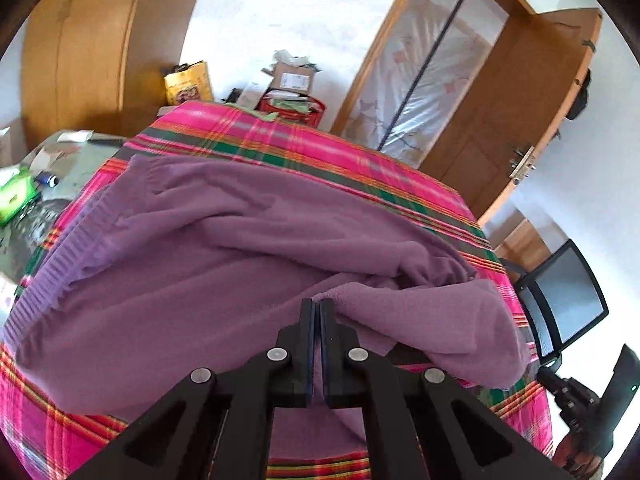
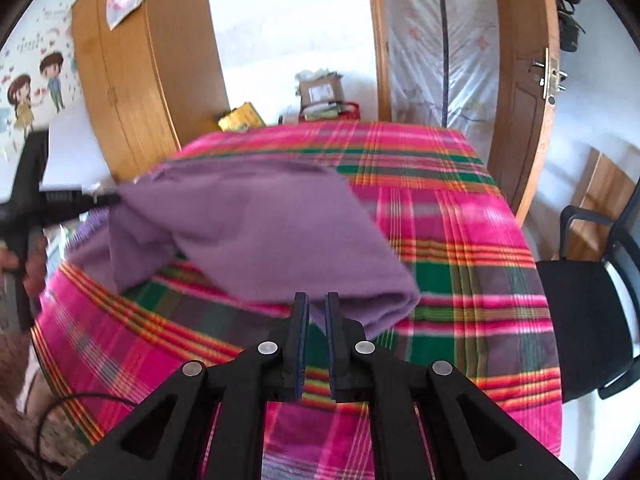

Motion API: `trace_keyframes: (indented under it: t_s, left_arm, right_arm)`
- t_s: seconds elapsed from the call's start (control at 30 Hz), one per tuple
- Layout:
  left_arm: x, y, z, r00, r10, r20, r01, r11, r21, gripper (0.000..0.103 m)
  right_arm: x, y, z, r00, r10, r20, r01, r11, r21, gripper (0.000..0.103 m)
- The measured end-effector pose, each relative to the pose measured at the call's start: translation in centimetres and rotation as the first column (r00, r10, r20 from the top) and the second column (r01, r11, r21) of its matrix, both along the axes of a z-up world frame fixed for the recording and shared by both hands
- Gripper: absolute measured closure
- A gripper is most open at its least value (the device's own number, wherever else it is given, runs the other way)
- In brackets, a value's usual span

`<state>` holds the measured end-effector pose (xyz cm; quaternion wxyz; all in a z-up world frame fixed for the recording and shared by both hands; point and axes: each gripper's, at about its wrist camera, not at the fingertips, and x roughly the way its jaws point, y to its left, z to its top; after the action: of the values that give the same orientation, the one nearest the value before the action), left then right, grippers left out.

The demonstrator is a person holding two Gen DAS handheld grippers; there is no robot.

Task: Fold clothes

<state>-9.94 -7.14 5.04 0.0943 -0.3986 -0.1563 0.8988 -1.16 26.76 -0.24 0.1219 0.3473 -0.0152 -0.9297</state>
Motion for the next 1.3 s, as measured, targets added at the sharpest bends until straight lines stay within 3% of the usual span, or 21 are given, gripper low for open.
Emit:
trace_keyframes:
  t_s: [0.1,0.2,0.37,0.63,0.93,1.3]
  left_arm:
    - [0.3,-1.4,-0.7,0.999,0.026,0.023,-0.026,1.0,0.002,0.101]
    - [0.6,-2.4,-1.1,0.998,0.047,0.037,-0.047,0.999,0.004,0.101]
    - [1.1,-3.9,-1.7,0.995,0.081,0.059,-0.08,0.997,-0.003,0.101]
    - [1.6,-5.5,-1.7,0.991,0.116,0.063,-0.117,0.993,0.009,0.101]
    - [1.7,-6.9,-1.6,0.987,0.146,0.068,-0.148,0.989,0.012,0.101]
    - [1.3,-7.4,-2.5,0.983,0.154,0.097,-0.156,0.988,0.011,0.1]
  right_arm:
    - [-1.1,-0.1,0.3,1.0,-0.02,0.0,0.02,0.999,0.026,0.079]
    - [-2.2,-0.1,0.4,0.998,-0.056,0.004,0.056,0.997,0.047,0.077]
    - [-4.7,-0.3,0.7,0.999,-0.032,0.027,0.032,0.999,0.0,0.072]
    - [-9.0,-2.9,1.7,0.997,0.063,0.035,-0.064,0.997,0.031,0.072]
    - [-12.6,-4.8,-0.9,0.977,0.164,0.137,-0.168,0.986,0.018,0.07]
    - [-12.2,-5.1,-2.0,0.972,0.178,0.15,-0.178,0.984,-0.018,0.069]
